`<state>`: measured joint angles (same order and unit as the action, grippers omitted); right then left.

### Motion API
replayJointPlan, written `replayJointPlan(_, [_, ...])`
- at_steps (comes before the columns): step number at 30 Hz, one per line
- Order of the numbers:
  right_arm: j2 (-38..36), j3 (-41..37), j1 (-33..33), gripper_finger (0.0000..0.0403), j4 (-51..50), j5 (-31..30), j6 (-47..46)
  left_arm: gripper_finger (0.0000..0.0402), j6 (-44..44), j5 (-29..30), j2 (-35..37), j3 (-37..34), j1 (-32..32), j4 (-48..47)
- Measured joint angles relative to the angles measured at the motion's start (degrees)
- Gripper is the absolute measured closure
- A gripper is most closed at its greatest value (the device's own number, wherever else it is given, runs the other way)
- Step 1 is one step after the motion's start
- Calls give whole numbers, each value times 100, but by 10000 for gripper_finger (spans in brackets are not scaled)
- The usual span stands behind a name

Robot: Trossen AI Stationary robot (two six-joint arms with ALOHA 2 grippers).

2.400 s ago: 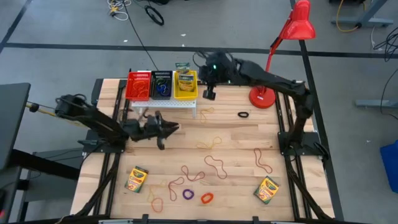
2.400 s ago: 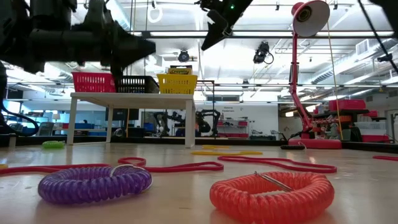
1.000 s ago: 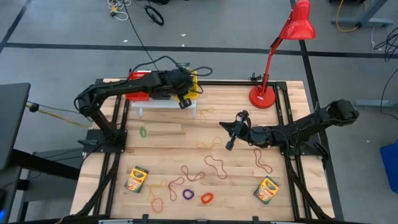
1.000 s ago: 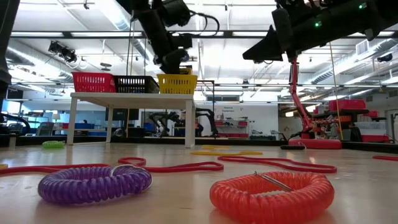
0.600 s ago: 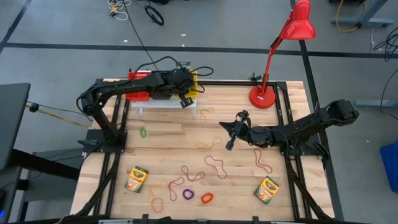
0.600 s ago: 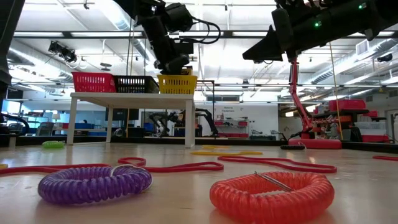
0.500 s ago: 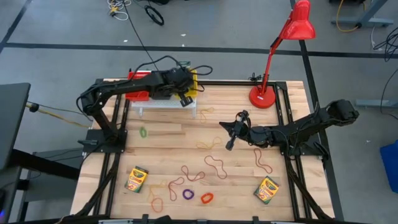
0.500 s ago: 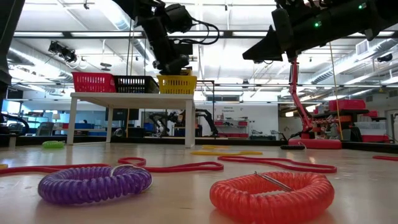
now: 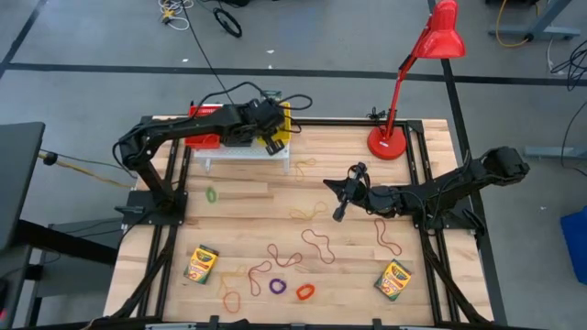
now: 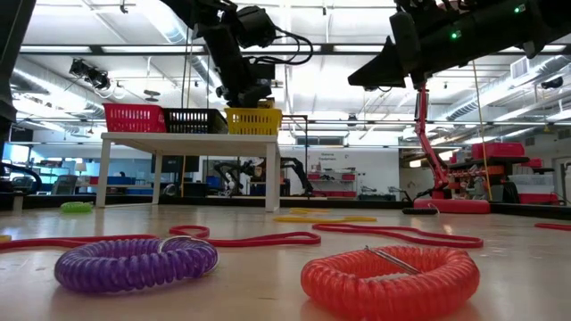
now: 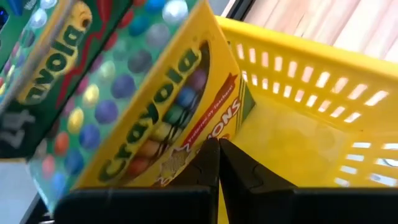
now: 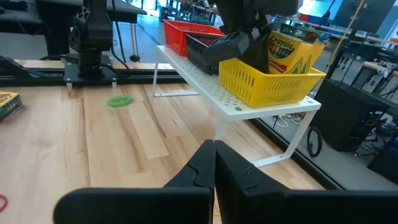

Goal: Pick & Place Office Desk Supplies
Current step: Put the red rubber band into the red bin on the shelf

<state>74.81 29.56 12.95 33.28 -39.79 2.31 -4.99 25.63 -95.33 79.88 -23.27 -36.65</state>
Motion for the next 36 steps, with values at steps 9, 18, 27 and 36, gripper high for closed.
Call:
replayJointPlan(9, [0, 2, 0, 398, -2, 16, -12, 395, 43, 5, 485, -4, 241, -28])
replayJointPlan(18, [2, 4, 2, 398, -53, 37, -143, 395, 186, -30, 1471, -927, 968, 910])
replayJointPlan(27, [4, 4, 2, 398, -70, 311, -303, 395, 308, -1255, 2879, -3592, 1912, 4331])
replayJointPlan(36, [31, 4, 0, 398, -379, 415, -952, 395, 767, -2621, 2850, -5487, 2523, 7321])
